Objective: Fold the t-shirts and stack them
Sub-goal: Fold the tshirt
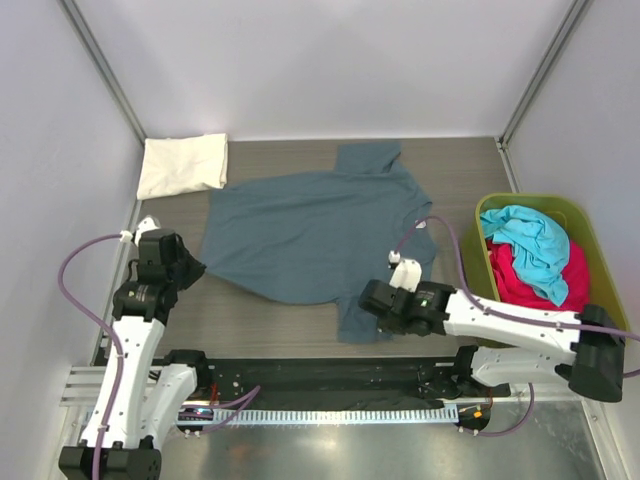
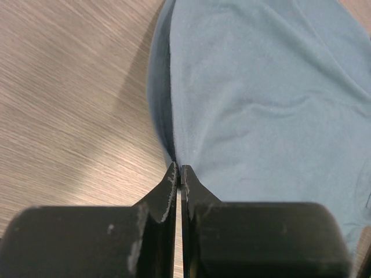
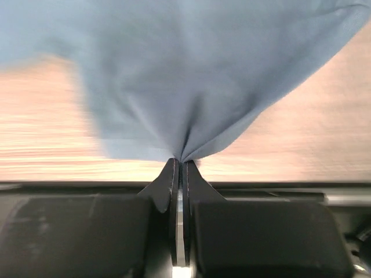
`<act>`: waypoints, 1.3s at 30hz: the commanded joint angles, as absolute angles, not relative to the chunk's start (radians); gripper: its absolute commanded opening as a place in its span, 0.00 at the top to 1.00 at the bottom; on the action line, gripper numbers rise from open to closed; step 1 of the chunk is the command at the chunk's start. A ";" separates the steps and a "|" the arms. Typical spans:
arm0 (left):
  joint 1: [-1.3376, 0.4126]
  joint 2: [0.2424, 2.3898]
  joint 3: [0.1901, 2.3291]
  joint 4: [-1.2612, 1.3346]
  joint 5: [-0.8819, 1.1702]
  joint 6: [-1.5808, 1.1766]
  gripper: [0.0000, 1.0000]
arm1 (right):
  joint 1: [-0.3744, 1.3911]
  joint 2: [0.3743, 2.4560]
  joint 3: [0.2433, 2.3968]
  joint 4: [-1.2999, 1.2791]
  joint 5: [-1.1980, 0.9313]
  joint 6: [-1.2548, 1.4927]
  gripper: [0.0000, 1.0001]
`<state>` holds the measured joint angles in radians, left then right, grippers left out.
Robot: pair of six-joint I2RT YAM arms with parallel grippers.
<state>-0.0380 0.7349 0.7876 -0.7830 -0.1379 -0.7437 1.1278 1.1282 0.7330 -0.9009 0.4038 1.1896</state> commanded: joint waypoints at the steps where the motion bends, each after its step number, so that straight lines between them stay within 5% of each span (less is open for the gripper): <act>1: -0.032 0.741 0.853 -0.769 -0.127 -0.716 1.00 | 1.085 1.078 0.903 -0.950 0.535 1.099 0.99; 12: -0.015 1.009 0.962 -0.664 -0.137 -0.756 1.00 | 0.629 1.308 1.279 -0.799 0.410 0.655 0.99; 27: 0.120 1.614 1.187 -0.548 -0.084 -0.788 1.00 | 0.341 2.015 1.980 -0.798 0.241 0.473 0.98; 29: 0.138 1.716 1.299 -0.590 -0.028 -0.775 0.98 | 0.319 2.129 2.203 -0.880 0.229 0.445 0.66; 30: 0.146 1.756 1.339 -0.604 0.027 -0.763 0.61 | 0.315 2.201 2.294 -0.940 0.244 0.449 0.48; 31: 0.146 1.811 1.371 -0.630 0.101 -0.750 0.39 | 0.314 2.289 2.372 -0.992 0.297 0.452 0.20; 33: 0.138 1.796 1.382 -0.646 0.092 -0.739 0.12 | 0.313 2.310 2.433 -1.078 0.346 0.468 0.08; 36: 0.135 1.643 1.241 -0.594 0.032 -0.764 0.00 | 0.314 2.134 2.106 -0.921 0.356 0.482 0.05; 39: 0.135 1.488 1.079 -0.539 0.020 -0.804 0.03 | 0.310 1.906 1.757 -0.767 0.339 0.534 0.04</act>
